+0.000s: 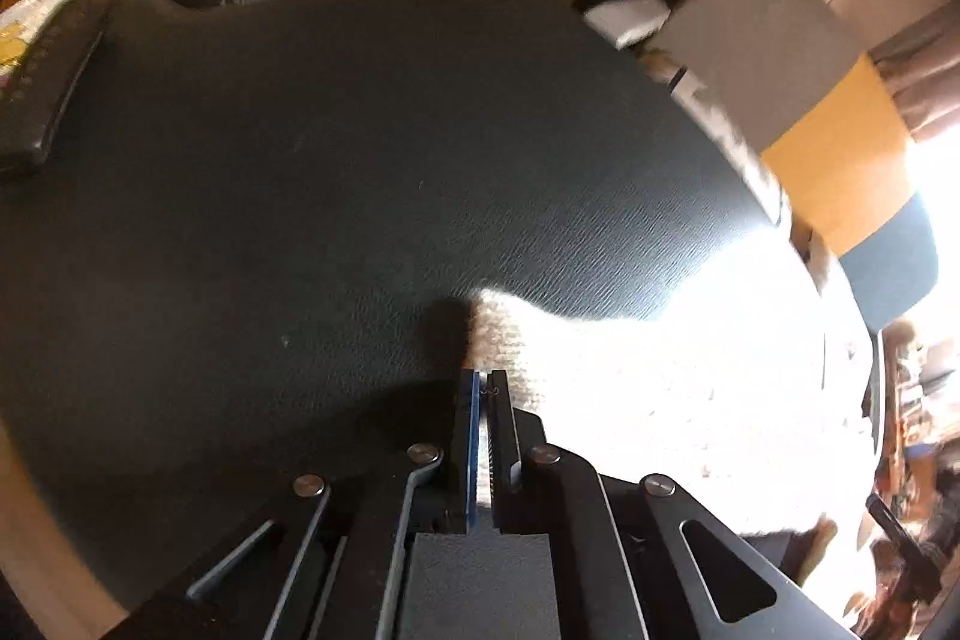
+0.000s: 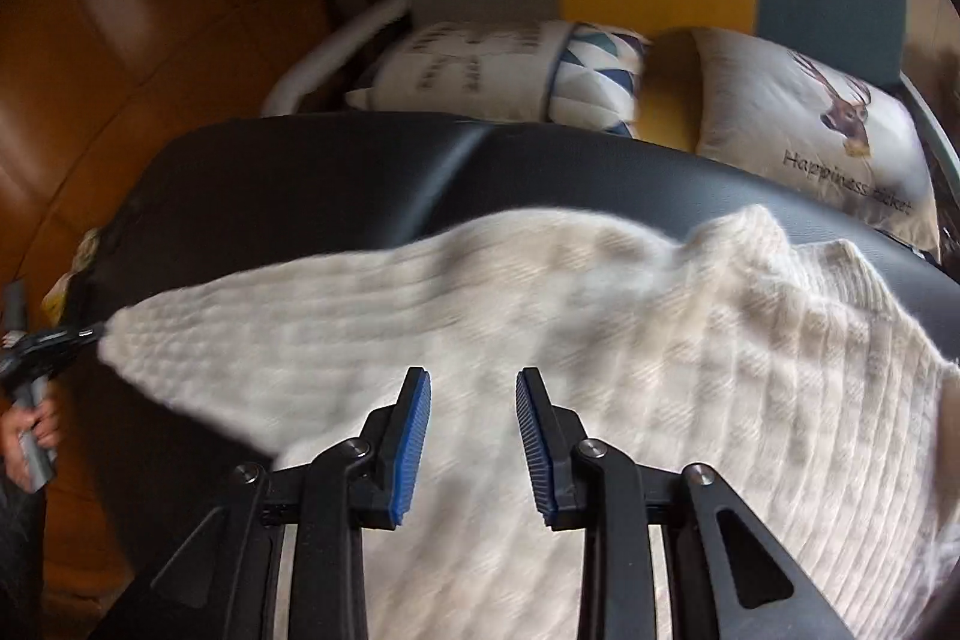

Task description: Fold clothes

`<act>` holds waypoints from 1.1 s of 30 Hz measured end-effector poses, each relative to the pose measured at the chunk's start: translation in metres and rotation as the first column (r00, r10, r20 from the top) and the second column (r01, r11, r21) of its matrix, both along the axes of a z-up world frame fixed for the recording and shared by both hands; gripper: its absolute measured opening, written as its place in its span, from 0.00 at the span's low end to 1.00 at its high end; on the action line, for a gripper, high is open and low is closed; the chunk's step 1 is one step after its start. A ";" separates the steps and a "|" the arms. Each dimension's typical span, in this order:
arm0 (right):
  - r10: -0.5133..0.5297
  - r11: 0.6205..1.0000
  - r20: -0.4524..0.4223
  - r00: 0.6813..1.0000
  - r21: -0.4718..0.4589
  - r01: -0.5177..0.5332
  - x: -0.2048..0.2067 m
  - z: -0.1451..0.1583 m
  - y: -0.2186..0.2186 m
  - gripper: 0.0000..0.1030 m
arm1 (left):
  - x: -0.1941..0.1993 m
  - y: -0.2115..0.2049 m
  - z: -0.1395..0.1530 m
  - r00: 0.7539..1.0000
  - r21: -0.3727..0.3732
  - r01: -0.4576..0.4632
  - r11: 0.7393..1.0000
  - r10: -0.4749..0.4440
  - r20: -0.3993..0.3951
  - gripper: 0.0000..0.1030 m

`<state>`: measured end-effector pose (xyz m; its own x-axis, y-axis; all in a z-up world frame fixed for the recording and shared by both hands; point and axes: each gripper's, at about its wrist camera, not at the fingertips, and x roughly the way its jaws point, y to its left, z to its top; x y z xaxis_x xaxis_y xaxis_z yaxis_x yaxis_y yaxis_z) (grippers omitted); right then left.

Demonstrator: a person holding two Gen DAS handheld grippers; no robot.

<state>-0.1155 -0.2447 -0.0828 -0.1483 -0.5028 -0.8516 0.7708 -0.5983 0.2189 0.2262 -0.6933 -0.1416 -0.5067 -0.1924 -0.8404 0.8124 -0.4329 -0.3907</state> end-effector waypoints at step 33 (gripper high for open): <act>0.236 0.964 -0.086 0.968 0.146 -0.222 0.057 -0.027 -0.090 0.29 | -0.070 0.017 0.007 0.973 -0.026 0.227 0.974 -0.225 0.057 0.05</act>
<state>-0.0580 -0.3351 -0.1102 -0.1318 -0.4156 -0.8999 0.9046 -0.4216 0.0622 0.1562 -0.6766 -0.1349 -0.4944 -0.1059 -0.8628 0.7116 -0.6193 -0.3318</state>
